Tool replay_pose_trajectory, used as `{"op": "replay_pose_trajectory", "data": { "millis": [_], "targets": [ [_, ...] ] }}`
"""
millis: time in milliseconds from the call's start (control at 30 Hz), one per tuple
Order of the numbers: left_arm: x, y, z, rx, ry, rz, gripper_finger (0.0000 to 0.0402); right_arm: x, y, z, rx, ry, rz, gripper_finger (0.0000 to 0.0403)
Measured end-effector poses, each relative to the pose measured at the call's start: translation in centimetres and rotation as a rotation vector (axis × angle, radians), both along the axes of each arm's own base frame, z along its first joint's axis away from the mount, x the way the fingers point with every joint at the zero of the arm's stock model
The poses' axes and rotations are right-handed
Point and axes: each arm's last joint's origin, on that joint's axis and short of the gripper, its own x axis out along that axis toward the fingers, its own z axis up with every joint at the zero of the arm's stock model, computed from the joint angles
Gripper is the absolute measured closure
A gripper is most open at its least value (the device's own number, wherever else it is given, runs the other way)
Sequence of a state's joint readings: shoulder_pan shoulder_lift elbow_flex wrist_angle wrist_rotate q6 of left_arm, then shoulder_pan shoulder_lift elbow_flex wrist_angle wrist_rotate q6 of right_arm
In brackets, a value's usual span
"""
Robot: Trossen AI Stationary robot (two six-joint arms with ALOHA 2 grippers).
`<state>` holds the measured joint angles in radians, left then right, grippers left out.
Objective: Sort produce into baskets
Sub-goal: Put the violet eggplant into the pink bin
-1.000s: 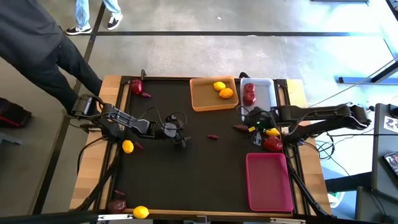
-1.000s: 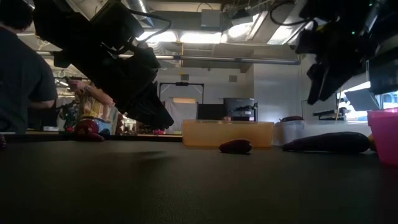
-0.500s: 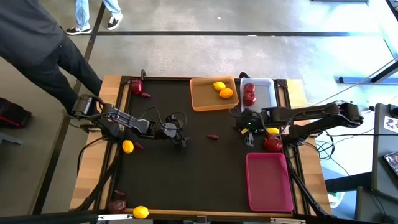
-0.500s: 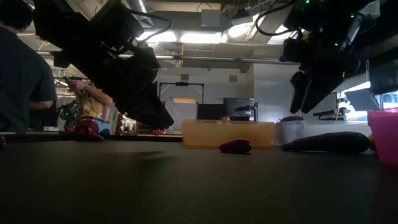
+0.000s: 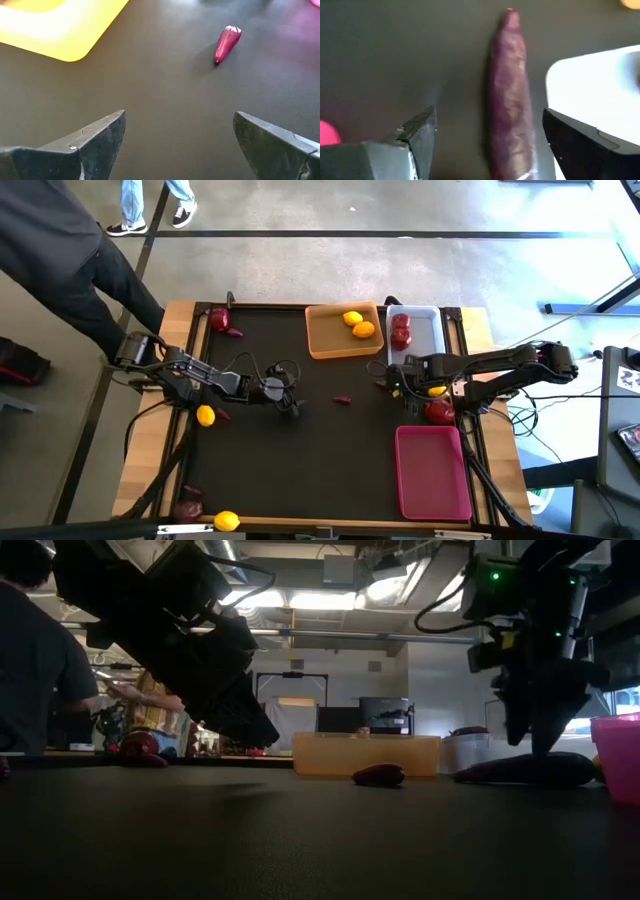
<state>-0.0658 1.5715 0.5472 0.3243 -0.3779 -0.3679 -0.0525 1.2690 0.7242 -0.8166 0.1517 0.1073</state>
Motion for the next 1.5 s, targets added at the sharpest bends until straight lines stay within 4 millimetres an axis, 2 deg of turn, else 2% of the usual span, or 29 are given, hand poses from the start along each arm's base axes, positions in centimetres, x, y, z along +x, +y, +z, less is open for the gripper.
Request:
{"op": "replay_pose_trajectory", "data": {
  "millis": [200, 533, 800, 1100, 1300, 1500],
  "targets": [
    [0.0, 0.0, 0.0, 0.0, 0.0, 0.0, 0.0038, 0.3, -0.1, -0.3, -0.024, 0.007, -0.004, 0.0094],
    [0.0, 0.0, 0.0, 0.0, 0.0, 0.0, 0.0038, 1.4, -0.3, -2.4, -0.058, 0.085, -0.022, 0.0101],
    [0.0, 0.0, 0.0, 0.0, 0.0, 0.0, 0.0038, 2.1, -0.3, -3.7, -0.061, 0.115, -0.022, 0.0175],
    [0.0, 0.0, 0.0, 0.001, 0.0, -0.001, 0.0038, 2.3, -0.3, -3.7, -0.059, 0.106, -0.021, 0.0281],
    [0.0, 0.0, 0.0, 0.003, 0.001, -0.002, 0.0038, 3.4, -0.3, -2.4, -0.049, 0.063, -0.021, 0.0335],
    [0.0, 0.0, 0.0, 0.005, 0.003, -0.004, 0.0038, 4.8, -0.2, 0.2, 0.0, 0.03, -0.018, 0.0339]
  ]
}}
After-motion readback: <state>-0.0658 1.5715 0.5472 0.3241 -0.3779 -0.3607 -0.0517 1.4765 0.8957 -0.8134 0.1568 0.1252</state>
